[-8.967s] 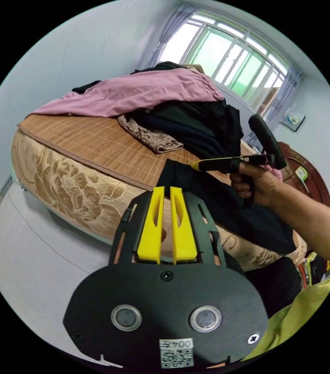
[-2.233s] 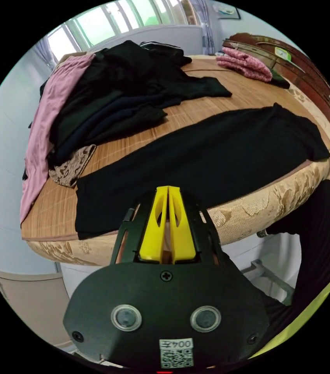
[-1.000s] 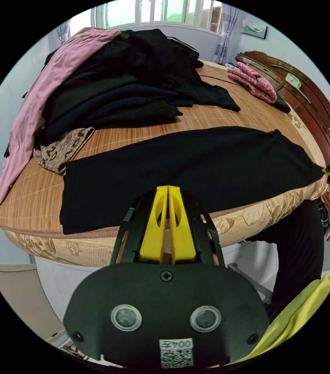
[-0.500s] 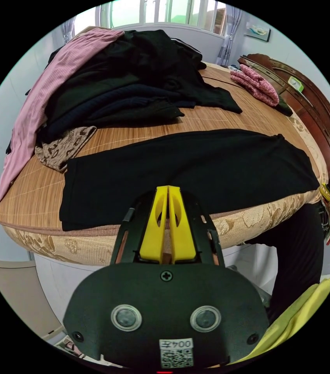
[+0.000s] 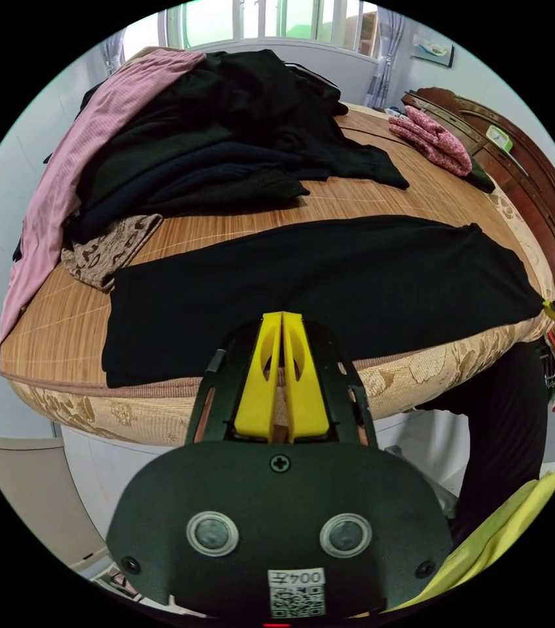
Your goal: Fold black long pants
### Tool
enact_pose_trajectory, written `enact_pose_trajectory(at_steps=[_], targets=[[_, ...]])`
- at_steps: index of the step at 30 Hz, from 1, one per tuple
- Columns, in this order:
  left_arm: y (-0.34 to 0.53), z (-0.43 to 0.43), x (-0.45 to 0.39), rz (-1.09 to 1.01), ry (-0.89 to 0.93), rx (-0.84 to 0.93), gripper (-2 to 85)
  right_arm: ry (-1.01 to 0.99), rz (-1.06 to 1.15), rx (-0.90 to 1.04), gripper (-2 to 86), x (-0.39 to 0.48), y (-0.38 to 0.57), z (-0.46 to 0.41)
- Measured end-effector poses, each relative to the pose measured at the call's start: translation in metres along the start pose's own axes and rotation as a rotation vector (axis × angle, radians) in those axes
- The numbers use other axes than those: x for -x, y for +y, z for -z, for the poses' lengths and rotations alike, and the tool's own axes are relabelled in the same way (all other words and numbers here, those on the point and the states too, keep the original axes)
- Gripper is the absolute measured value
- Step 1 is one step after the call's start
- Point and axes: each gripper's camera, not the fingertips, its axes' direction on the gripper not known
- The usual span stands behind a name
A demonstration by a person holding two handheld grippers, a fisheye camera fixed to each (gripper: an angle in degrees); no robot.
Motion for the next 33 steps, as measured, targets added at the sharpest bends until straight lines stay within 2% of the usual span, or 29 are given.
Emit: enact_pose_trajectory(at_steps=[6,12,17,21,28,33], targets=[[0.003,-0.003,0.019,-0.005,0.020,0.006,0.4,0.015,0.133,-0.035,1.7,0.080,-0.034,0.016],[0.007,-0.004,0.038,0.003,0.037,0.005,0.4,-0.001,0.179,0.020,1.5,0.157,-0.093,-0.010],[0.005,-0.003,0.057,0.005,0.070,0.038,0.6,0.003,0.300,0.027,0.8,0.233,-0.127,-0.017],[0.006,-0.001,0.076,0.012,0.111,0.044,0.7,0.040,0.255,0.012,0.9,0.207,-0.122,-0.025],[0.012,0.009,0.101,0.064,0.163,0.025,0.7,0.024,-0.056,0.193,1.2,0.085,-0.083,-0.109],[0.008,0.021,0.109,0.067,0.161,0.039,0.7,-0.043,-0.090,0.164,1.2,0.081,-0.074,-0.121]])
